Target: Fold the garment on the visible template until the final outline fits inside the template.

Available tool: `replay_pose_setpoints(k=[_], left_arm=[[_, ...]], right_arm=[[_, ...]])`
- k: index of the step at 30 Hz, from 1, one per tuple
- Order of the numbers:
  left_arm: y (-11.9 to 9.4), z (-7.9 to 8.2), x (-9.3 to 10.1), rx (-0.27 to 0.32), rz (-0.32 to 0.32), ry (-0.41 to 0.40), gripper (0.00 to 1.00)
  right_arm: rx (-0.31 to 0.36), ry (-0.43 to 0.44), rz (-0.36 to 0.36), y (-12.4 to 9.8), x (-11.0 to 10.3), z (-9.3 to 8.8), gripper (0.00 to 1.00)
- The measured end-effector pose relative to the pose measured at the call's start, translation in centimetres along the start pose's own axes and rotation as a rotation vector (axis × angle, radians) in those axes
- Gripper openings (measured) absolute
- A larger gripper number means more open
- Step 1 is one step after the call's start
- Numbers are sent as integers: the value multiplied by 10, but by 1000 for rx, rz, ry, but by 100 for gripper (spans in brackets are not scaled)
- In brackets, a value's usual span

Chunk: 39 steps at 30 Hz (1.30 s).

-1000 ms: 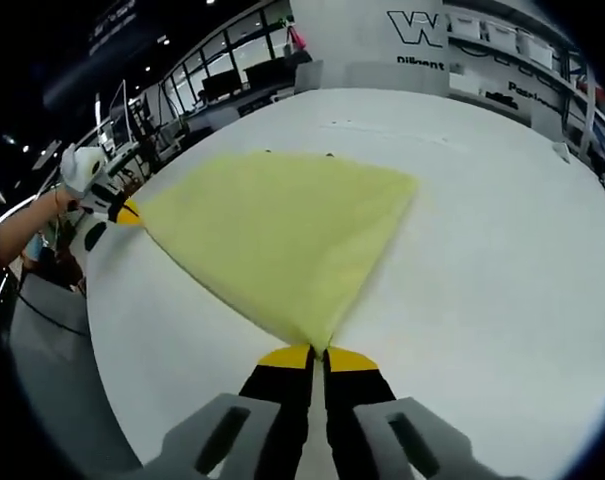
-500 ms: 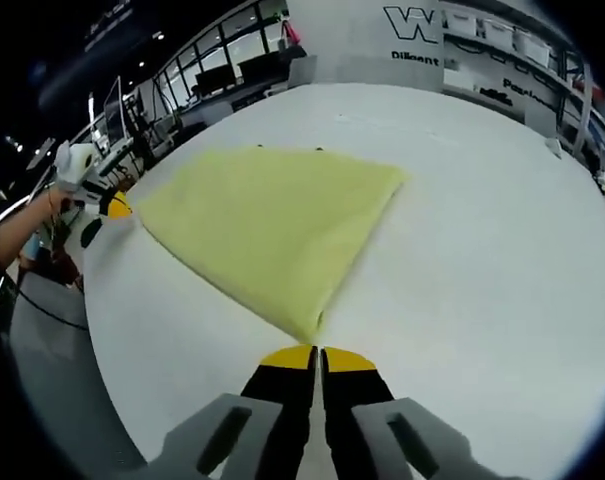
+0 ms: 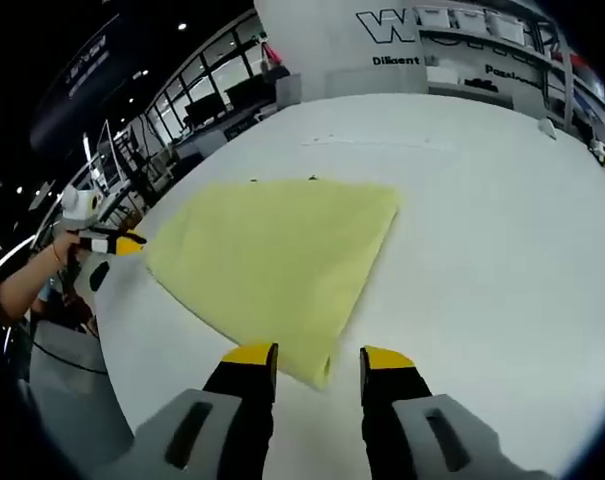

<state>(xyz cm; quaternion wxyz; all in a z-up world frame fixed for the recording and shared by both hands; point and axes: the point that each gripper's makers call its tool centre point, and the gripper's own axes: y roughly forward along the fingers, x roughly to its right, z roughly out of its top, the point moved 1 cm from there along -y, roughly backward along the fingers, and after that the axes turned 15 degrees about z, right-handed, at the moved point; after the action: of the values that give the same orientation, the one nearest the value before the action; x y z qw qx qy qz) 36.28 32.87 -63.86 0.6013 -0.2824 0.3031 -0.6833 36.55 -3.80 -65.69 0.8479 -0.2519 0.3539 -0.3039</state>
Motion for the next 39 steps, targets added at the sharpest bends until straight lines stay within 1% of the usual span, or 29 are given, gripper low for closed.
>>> replay_pose_setpoints(k=[1,3,6,7,8,9,10,12,14,16,17,18,20,22,25,30,34,39], left_arm=[[1,1,2,1,-4,-13,36],[5,-1,6,-25,-15,-51,36],[9,-6,6,-47,-2,-51,36],[11,-10,6,-63,3,-53,36],[12,-11,6,-61,7,-51,35],[12,-12,5,-54,13,-30,32],[12,-13,6,-51,11,-26,29],[13,-16,7,-62,8,-29,27],[14,-17,7,-68,10,-29,26],[15,-19,9,-74,0,-27,22],[15,-18,10,-70,-7,-20,19],[15,-19,12,-65,-16,3,17],[16,-19,13,-60,-3,50,16],[17,-19,16,-61,-7,56,14],[17,-19,14,-60,-5,74,13],[14,-21,16,-59,-10,84,13],[10,-24,20,-56,-13,108,13],[6,-30,24,-54,-24,113,13]], right_arm=[[-5,2,3,2,0,0,28],[-11,10,7,5,1,-1,30],[-23,10,-2,8,2,-1,28],[-28,8,-1,9,2,-1,27],[-29,7,-1,9,2,-1,26],[-32,6,-1,10,2,-1,24],[-42,7,-4,11,2,-2,23],[-47,6,-5,12,2,-2,19],[-55,6,-6,13,2,-4,13],[-57,12,-6,13,2,-5,6],[-57,12,-7,13,2,-5,4],[-56,13,-8,13,2,-5,4],[-58,11,-9,12,2,-5,0],[-57,10,-5,11,0,-6,0],[-57,4,-2,8,-2,-7,0],[-69,6,3,5,-6,-14,0],[-71,6,0,1,-8,-20,0],[-70,14,-8,-5,-10,-28,0]])
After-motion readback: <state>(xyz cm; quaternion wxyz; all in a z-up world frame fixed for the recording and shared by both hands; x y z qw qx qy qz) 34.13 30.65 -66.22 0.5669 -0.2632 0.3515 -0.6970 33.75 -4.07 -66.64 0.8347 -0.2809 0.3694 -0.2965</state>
